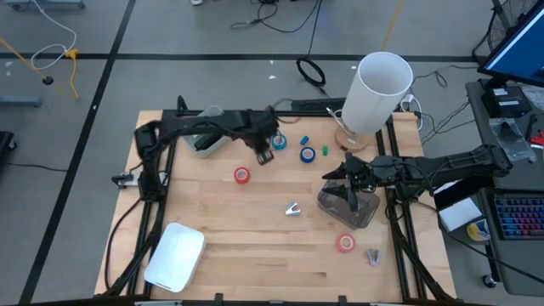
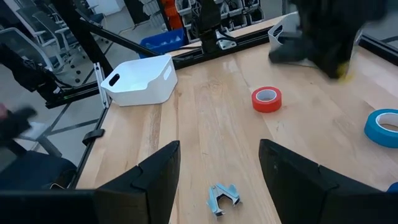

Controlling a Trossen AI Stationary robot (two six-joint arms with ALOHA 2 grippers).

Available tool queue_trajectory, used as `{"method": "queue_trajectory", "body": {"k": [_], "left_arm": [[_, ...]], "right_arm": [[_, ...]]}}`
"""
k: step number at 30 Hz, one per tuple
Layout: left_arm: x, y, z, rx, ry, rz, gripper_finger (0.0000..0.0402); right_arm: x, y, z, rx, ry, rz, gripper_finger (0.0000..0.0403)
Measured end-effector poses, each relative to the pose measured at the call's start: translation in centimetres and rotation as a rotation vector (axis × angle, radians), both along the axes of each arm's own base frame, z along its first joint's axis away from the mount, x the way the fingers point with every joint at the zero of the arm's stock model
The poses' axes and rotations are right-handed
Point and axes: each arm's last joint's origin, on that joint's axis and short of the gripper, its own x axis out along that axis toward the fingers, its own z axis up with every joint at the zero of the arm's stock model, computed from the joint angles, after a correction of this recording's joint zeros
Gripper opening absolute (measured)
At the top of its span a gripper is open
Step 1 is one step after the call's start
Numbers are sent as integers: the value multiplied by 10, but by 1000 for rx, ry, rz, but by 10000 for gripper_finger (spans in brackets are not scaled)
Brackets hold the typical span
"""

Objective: Pick and place Stapler, Stapler remover, tape
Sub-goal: Put the small yellow stapler into the gray bin

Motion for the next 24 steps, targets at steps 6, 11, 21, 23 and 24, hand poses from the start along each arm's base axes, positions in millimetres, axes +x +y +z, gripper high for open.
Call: {"method": "queue_trajectory", "body": {"k": [6, 11, 21, 23, 24], "left_arm": [[-51, 20, 48, 154, 83, 219, 61], [-96, 45, 66, 170, 158, 410, 75], [-140, 104, 42, 16, 62, 661, 76], [-147, 108, 37, -21, 43, 728, 69], [-150, 109, 32, -35, 49, 753, 67]], "right_arm": [[0, 0, 0, -23, -1, 8, 210], [0, 0, 0, -23, -1, 8, 210], [0, 0, 0, -21, -2, 5, 210], [0, 0, 0, -21, -2, 6, 210], [0, 0, 0, -21, -2, 5, 210]]}}
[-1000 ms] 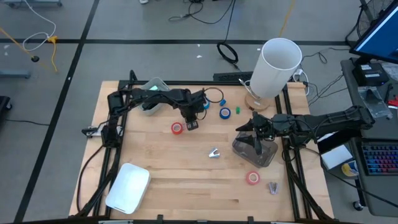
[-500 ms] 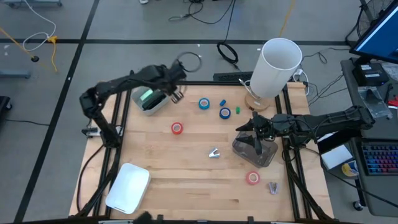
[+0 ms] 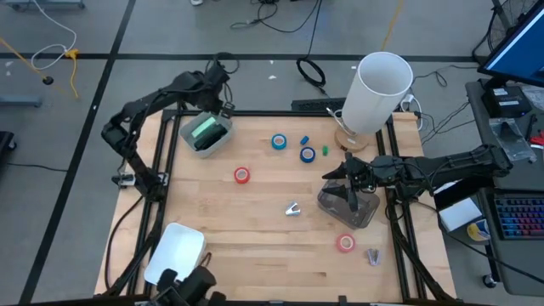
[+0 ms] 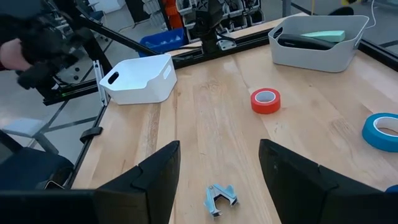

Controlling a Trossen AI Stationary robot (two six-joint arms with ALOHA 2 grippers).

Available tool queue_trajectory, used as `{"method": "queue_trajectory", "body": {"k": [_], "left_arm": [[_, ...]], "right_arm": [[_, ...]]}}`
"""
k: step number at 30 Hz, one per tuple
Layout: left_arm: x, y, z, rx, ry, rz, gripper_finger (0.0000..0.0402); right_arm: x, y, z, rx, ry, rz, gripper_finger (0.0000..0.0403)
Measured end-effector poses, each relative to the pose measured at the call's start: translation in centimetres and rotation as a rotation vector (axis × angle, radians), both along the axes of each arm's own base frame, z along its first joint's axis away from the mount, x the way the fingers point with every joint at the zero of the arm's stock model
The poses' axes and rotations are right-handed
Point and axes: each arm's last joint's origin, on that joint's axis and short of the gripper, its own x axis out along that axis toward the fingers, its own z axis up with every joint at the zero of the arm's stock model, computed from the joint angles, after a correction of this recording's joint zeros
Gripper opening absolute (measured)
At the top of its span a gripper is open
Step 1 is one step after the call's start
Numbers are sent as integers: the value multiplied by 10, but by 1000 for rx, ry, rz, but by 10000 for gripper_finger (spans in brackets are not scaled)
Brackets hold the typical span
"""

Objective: Pick and place Stapler, Stapler remover, tape
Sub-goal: Put the small yellow stapler into the gray bin, then put the small green stapler into the gray bin

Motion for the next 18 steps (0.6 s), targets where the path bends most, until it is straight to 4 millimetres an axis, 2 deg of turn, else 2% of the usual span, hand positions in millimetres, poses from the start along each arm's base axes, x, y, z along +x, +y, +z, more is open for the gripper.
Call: {"method": "queue_trajectory", "body": {"k": [4, 10, 18], "left_arm": [[-8, 0, -15, -40, 21, 34, 76], [-6, -2, -28, -40, -23, 86, 104], [7, -1, -30, 8, -132, 91, 73]], "right_arm": [[0, 0, 1, 0, -6, -3, 210], [0, 0, 1, 12, -6, -7, 210], [0, 0, 1, 12, -6, -7, 210]]}}
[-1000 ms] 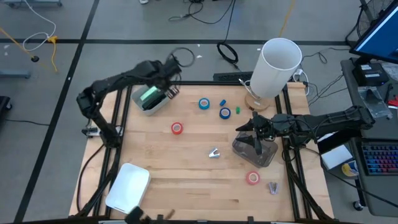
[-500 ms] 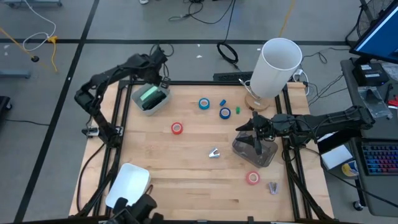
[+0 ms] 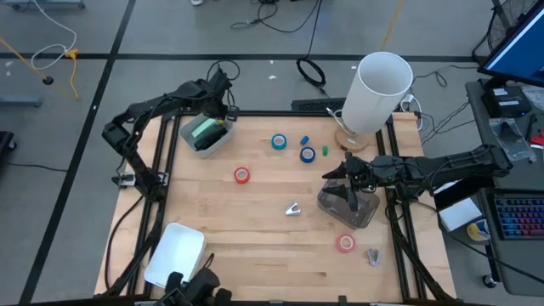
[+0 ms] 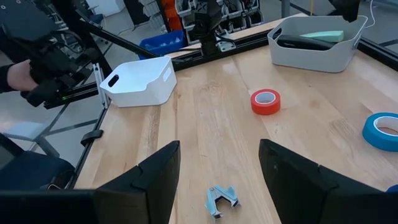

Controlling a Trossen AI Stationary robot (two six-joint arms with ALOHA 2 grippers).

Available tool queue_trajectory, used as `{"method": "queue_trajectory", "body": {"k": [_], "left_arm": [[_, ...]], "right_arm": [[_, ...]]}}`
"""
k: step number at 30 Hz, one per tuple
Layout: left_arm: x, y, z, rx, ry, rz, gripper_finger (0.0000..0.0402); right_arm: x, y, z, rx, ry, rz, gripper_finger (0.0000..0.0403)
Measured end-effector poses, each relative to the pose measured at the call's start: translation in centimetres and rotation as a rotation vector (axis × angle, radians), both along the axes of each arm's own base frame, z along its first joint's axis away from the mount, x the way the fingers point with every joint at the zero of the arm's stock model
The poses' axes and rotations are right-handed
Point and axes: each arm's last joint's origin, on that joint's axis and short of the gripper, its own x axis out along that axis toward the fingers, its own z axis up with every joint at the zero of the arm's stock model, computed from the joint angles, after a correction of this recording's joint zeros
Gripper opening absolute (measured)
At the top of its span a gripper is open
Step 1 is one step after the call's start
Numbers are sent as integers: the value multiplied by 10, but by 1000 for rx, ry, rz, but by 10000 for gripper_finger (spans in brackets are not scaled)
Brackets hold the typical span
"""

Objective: Pick and place Stapler, Stapler remover, tape
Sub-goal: Put the small green stapler into the gray bin

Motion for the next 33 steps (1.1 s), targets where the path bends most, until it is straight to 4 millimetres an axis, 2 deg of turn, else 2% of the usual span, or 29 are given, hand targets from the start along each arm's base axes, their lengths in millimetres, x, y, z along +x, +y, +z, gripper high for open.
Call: {"method": "queue_trajectory", "body": {"k": [5, 10, 13, 15, 18, 22, 27, 33], "left_arm": [[1, 0, 0, 6, -6, -3, 50], [3, -1, 0, 7, -8, -10, 45], [9, -4, 4, -7, -71, -123, 45], [17, -10, 12, 13, -152, -276, 43], [42, -26, 27, 108, -280, -515, 37], [78, -51, 41, 274, -384, -707, 25], [103, -79, 45, 344, -432, -833, 4], [104, -86, 42, 279, -438, -825, 18]], "right_arm": [[0, 0, 0, 0, 1, 0, 210], [0, 0, 0, 8, 0, -2, 210], [0, 0, 0, 14, 1, -2, 210], [0, 0, 0, 15, 1, -2, 210], [0, 0, 0, 15, 1, -1, 210], [0, 0, 0, 15, 0, -1, 210], [0, 0, 0, 15, 1, -1, 210], [0, 0, 0, 15, -2, -1, 210]]}}
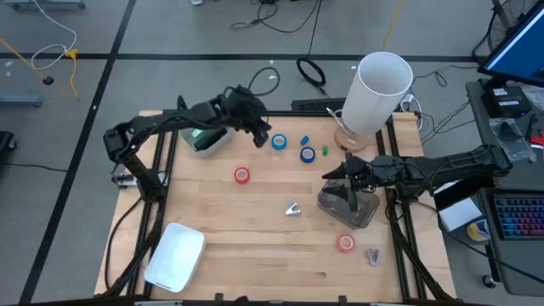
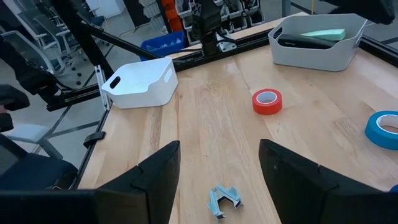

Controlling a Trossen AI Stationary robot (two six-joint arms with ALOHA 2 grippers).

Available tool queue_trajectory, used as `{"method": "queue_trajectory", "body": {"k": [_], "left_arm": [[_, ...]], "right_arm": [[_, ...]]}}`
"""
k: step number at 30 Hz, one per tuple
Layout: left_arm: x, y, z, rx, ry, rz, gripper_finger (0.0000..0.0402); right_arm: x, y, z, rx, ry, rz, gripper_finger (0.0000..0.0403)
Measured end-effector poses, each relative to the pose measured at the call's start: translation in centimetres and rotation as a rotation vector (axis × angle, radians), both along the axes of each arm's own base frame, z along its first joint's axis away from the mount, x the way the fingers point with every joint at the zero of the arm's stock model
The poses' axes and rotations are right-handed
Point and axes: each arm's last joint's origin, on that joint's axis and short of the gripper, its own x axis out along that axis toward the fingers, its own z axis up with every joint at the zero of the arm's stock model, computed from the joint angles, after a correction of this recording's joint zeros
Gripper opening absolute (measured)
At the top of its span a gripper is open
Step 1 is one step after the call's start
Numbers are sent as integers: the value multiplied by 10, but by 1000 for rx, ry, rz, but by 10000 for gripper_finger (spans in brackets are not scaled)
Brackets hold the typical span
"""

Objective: Pick and place Stapler, Stapler remover, tape
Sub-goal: Put the small green stapler into the gray bin

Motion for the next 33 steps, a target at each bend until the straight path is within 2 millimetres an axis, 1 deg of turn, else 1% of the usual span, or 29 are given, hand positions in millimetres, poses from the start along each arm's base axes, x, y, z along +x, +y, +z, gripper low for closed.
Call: {"method": "queue_trajectory", "body": {"k": [3, 6, 9, 14, 20, 24, 26, 28, 30, 33], "left_arm": [[1, -5, -1, -25, 6, -32, 18], [4, -14, -3, -19, 28, -81, 7], [5, -16, -3, -6, 28, -101, 3], [1, -6, -1, -42, -11, -100, 15], [-8, 11, -1, -62, -23, -72, 3], [-16, 23, 0, -63, -40, -85, 14], [-21, 31, -6, -79, -63, -70, 17], [-26, 35, -17, -132, -100, -62, 16], [-34, 33, -27, -196, -139, -65, 9], [-41, 23, -34, -225, -185, -67, 3]], "right_arm": [[0, 0, 0, -2, 0, 1, 210], [0, 0, 0, -25, -1, 8, 210], [0, 0, 1, -55, -17, 17, 210], [2, 0, 7, -107, -80, 30, 210], [2, -3, 7, -149, -77, 20, 210], [3, -9, 7, -145, -74, -15, 210], [3, -12, 7, -135, -72, -33, 210], [3, -15, 7, -116, -72, -56, 210], [3, -18, 7, -97, -71, -77, 210], [3, -22, 7, -70, -72, -106, 210]]}}
